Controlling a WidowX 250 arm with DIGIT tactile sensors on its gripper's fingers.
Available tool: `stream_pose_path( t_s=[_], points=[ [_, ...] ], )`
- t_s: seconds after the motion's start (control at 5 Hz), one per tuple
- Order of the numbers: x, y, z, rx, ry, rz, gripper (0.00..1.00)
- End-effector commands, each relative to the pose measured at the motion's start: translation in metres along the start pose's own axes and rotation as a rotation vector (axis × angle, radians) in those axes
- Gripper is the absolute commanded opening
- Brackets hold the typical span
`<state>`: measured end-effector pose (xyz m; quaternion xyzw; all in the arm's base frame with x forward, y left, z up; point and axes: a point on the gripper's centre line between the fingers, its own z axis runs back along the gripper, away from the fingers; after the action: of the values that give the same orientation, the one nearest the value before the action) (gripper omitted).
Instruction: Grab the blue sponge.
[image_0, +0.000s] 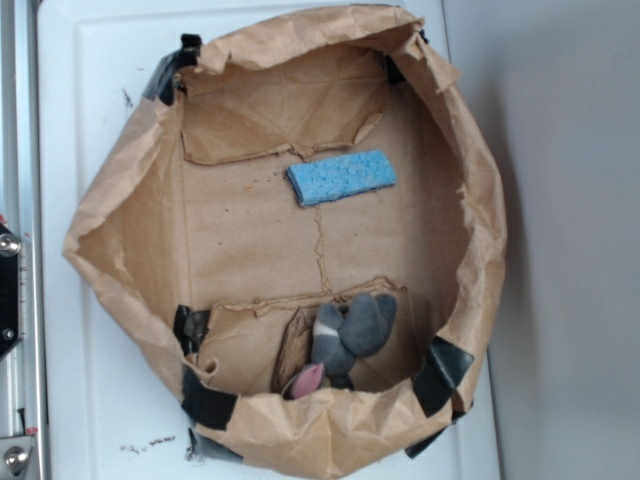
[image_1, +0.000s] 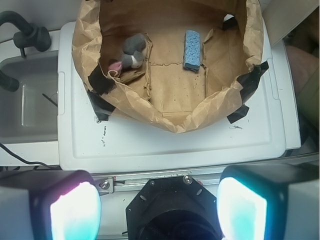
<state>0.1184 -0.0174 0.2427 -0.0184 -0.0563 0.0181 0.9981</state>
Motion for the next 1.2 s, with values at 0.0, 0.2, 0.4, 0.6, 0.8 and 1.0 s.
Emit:
stream_pose_path(
  t_s=[0.0, 0.2, 0.4, 0.6, 0.8, 1.0],
  points=[
    [0.0, 0.0, 0.0, 0.0, 0.0, 0.0, 1.0],
    [0.034, 0.001, -0.003, -0.016, 0.014, 0.04, 1.0],
    [0.064, 0.008, -0.01, -0.015, -0.004, 0.06, 1.0],
    [0.086, 0.02, -0.012, -0.01, -0.05, 0.045, 1.0],
    [0.104, 0.041, -0.036, 0.013, -0.065, 0.002, 1.0],
    [0.118, 0.056, -0.069, 0.065, 0.037, 0.041, 1.0]
  ],
)
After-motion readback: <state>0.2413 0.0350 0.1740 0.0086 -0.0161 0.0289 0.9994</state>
